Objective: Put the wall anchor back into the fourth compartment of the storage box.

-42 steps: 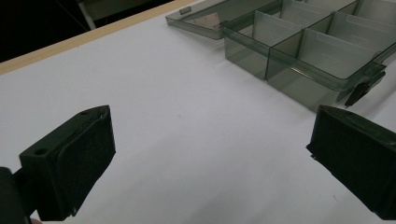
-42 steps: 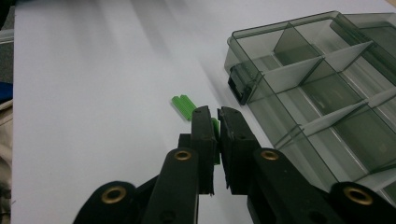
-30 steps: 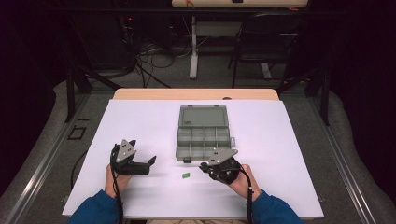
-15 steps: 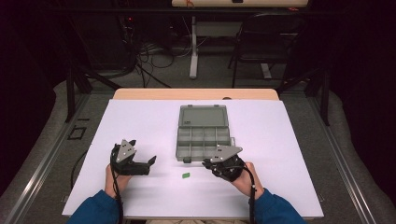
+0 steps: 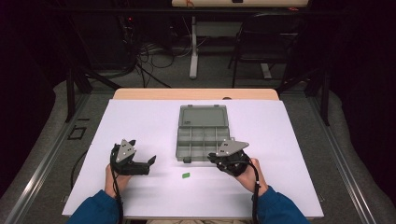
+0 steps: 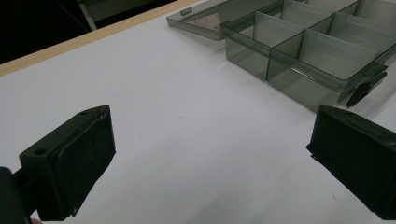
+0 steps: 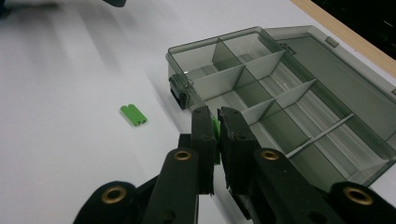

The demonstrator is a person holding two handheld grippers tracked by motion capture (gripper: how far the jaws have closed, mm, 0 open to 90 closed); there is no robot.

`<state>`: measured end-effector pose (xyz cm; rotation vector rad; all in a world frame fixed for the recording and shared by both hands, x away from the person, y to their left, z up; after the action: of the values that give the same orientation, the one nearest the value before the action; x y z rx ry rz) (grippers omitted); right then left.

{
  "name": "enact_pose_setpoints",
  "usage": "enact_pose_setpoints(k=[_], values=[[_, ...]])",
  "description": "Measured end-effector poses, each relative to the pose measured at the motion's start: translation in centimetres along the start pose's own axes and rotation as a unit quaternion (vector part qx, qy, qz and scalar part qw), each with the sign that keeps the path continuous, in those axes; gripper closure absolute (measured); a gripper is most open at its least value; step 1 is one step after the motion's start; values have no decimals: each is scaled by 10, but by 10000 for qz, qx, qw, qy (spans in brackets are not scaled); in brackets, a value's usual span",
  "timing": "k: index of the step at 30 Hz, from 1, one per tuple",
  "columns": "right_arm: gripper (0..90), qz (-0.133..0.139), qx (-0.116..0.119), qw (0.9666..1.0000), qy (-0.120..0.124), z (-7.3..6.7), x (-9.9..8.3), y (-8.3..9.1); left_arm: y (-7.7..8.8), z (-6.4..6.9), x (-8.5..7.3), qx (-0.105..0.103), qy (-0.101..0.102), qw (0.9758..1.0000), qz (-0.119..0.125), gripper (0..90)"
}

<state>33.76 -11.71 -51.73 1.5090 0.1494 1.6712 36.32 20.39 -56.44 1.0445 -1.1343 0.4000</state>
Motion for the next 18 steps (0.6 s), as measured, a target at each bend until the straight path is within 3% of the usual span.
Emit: enact_pose_setpoints(k=[18], values=[[845, -35, -436, 9988, -231, 32, -1, 6, 0, 1, 0, 12, -30, 10000, 14, 1]])
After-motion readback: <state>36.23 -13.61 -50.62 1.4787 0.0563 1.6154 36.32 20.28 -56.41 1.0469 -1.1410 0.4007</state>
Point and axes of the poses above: each handheld gripper's, and its own axes: y roughly backward along the jaws, x roughly out of its top, z roughly to its right, the point moved 4 cm from there along -y, roughly forward along the jaws, and after that the axes turned 9 degrees about y, right-handed, at the moved point
